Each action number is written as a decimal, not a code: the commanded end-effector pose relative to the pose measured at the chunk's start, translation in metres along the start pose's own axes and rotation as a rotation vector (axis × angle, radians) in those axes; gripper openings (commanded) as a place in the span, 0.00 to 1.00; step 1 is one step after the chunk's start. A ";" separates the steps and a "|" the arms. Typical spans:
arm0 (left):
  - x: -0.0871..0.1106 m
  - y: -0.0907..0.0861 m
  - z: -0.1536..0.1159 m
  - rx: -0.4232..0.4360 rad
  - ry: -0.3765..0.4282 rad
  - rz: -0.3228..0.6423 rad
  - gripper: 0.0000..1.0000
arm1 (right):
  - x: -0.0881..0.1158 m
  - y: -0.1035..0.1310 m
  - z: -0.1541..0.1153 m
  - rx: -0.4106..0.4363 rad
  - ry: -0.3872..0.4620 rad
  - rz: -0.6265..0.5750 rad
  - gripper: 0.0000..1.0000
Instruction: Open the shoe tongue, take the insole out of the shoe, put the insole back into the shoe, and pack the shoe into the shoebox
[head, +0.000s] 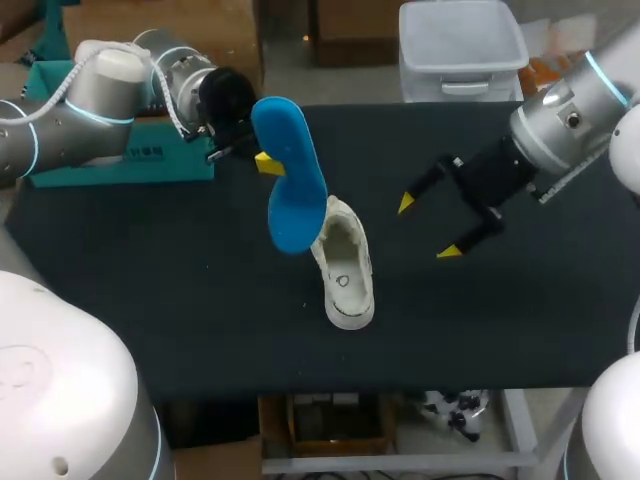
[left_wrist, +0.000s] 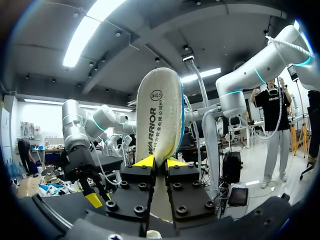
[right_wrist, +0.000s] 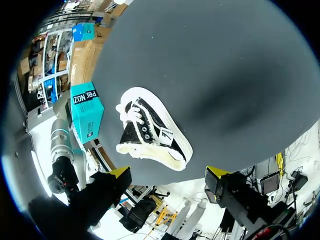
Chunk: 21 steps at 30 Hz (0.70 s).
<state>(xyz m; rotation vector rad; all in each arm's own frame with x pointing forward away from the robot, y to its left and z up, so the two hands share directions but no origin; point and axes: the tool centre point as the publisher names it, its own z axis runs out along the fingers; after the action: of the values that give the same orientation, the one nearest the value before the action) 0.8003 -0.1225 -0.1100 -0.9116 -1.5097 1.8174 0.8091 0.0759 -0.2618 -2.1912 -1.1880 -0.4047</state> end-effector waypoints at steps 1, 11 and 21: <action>-0.002 0.003 0.000 0.008 0.009 -0.008 0.00 | 0.002 0.002 -0.001 0.016 -0.007 -0.001 1.00; -0.010 0.009 0.004 -0.008 0.061 -0.016 0.00 | 0.007 0.003 0.002 0.095 0.004 0.177 1.00; -0.005 0.022 0.015 -0.104 0.160 0.119 0.00 | 0.014 -0.009 0.015 0.153 0.092 0.349 1.00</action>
<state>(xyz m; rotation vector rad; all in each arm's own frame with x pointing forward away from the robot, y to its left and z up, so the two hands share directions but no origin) 0.7917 -0.1345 -0.1305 -1.1457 -1.4926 1.7423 0.8115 0.0963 -0.2515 -2.1827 -0.7558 -0.2352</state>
